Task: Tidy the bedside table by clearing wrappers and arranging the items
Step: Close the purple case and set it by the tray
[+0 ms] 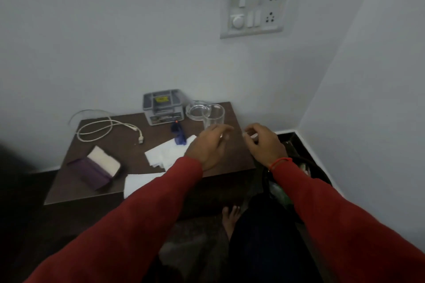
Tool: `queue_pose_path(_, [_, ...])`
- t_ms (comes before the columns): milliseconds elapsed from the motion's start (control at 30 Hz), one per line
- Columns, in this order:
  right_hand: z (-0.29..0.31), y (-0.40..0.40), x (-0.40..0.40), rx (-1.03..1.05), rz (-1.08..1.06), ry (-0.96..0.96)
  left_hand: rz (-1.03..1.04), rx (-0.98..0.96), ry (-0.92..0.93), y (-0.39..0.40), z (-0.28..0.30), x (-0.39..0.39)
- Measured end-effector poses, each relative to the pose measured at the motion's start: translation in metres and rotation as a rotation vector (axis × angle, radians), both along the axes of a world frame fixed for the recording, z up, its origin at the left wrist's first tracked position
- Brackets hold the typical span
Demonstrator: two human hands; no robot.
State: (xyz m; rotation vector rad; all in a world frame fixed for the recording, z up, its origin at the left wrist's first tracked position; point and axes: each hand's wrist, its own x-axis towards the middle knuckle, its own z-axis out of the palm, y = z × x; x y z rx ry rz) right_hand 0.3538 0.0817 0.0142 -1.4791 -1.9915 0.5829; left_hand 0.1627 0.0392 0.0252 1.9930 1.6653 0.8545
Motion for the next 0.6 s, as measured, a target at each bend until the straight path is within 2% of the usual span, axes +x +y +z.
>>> queue_pose_path(200, [0.026,-0.012,-0.074,0.075,0.059,0.08,0.296,0.045,-0.065,-0.041,0.007,-0.083])
queue_pose_path(367, [0.04,-0.026,-0.12,0.054,0.048,0.138,0.57,0.081,-0.134,-0.069,-0.003,-0.133])
queue_pose_path(467, [0.037,-0.031,-0.146,0.043,0.072,0.189,0.726,0.117,-0.191,-0.088,-0.014,-0.157])
queue_pose_path(600, [0.013,-0.04,-0.177,0.042,0.174,0.21,0.833,0.044,-0.162,-0.097,-0.009,-0.184])
